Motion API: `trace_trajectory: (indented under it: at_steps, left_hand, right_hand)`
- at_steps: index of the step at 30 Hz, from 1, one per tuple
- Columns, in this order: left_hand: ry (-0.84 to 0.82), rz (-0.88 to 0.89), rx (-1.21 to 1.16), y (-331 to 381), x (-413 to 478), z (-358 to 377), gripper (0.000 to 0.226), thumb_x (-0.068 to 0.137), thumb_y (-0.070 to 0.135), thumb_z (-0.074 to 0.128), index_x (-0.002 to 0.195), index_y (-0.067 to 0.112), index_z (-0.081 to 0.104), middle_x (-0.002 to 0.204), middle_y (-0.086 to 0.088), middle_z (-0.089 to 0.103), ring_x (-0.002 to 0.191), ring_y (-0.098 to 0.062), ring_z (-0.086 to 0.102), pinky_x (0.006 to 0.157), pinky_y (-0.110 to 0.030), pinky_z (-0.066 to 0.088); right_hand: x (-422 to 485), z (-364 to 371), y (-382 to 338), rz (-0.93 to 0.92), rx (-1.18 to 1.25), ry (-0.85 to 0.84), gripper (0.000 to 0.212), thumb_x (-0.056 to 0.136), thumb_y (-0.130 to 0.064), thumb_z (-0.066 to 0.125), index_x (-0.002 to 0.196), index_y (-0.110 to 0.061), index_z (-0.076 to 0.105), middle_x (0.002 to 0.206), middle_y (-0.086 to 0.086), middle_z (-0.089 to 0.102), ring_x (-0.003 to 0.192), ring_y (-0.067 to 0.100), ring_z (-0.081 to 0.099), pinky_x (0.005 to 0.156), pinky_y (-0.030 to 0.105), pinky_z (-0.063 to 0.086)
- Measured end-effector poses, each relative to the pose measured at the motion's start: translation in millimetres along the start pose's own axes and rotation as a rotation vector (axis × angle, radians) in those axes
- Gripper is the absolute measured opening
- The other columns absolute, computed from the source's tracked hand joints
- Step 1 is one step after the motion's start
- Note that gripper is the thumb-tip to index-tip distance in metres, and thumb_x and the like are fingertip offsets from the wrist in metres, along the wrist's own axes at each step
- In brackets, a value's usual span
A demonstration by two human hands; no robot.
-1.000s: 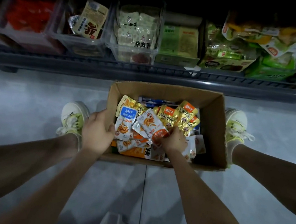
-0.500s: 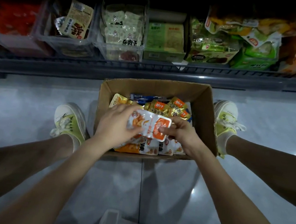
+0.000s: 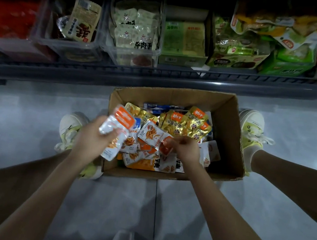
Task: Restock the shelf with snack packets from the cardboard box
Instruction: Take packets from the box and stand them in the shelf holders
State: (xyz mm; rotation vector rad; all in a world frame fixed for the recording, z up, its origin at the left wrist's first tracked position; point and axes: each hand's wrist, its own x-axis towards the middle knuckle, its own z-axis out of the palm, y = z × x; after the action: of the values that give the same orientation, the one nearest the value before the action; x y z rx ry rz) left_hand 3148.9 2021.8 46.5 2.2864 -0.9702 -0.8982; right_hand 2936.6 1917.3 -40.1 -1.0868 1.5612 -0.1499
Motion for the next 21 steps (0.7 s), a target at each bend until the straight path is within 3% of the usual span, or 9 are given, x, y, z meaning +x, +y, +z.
trace_trajectory:
  at_steps: [3,8,14,17,19,21]
  left_hand:
    - [0.188,-0.120,-0.185,-6.5,6.4,-12.4,0.018,0.087,0.027,0.068,0.100,0.016,0.061,0.093,-0.001,0.067,0.079,-0.016,0.064,0.068,-0.027,0.049]
    - [0.187,-0.275,-0.399,-9.0,6.9,-13.8,0.023,0.087,0.023,0.068,0.104,0.010,0.062,0.095,-0.004,0.069,0.077,-0.013,0.066,0.063,-0.024,0.049]
    - [0.134,-0.320,-0.478,-17.2,2.3,-11.4,0.017,0.082,0.027,0.074,0.097,0.021,0.068,0.093,-0.001,0.073,0.085,-0.021,0.071,0.081,-0.041,0.056]
    - [0.150,-0.285,-0.488,-14.6,-2.5,-8.5,0.018,0.085,0.020,0.071,0.102,0.019,0.066,0.091,0.005,0.072,0.083,-0.017,0.070,0.074,-0.035,0.056]
    - [0.134,-0.248,-0.477,-10.9,-7.6,-6.0,0.021,0.087,0.017,0.068,0.107,0.018,0.064,0.089,0.008,0.070,0.082,-0.013,0.069,0.069,-0.029,0.054]
    - [0.124,-0.234,-0.444,-10.7,-12.1,-4.6,0.021,0.088,0.020,0.067,0.108,0.019,0.063,0.095,0.004,0.070,0.085,-0.015,0.068,0.072,-0.030,0.054]
  right_hand:
    - [6.8,9.5,10.3,0.151,-0.208,0.131,0.042,0.073,-0.052,0.076,0.086,-0.014,0.064,0.087,0.003,0.068,0.087,0.025,0.066,0.074,0.038,0.054]
    - [3.3,29.4,4.8,0.311,-0.177,0.223,0.059,0.073,-0.052,0.075,0.111,-0.010,0.059,0.109,0.007,0.067,0.099,0.029,0.065,0.082,0.037,0.053]
    - [3.3,13.1,11.2,0.295,-0.018,0.242,0.033,0.079,-0.034,0.073,0.100,-0.011,0.065,0.101,0.010,0.069,0.089,0.028,0.065,0.081,0.042,0.056]
    - [-3.6,-8.9,9.5,0.241,0.227,0.237,0.026,0.086,-0.013,0.068,0.110,-0.008,0.062,0.104,0.013,0.066,0.088,0.029,0.064,0.070,0.044,0.059]
    - [-13.5,-25.5,6.3,0.230,0.434,0.177,0.022,0.089,-0.003,0.063,0.111,-0.005,0.059,0.099,0.014,0.062,0.086,0.032,0.064,0.054,0.033,0.058]
    - [-22.2,-40.0,8.0,0.204,0.422,0.132,0.024,0.090,-0.003,0.063,0.114,-0.001,0.059,0.102,0.016,0.065,0.088,0.034,0.067,0.051,0.030,0.057]
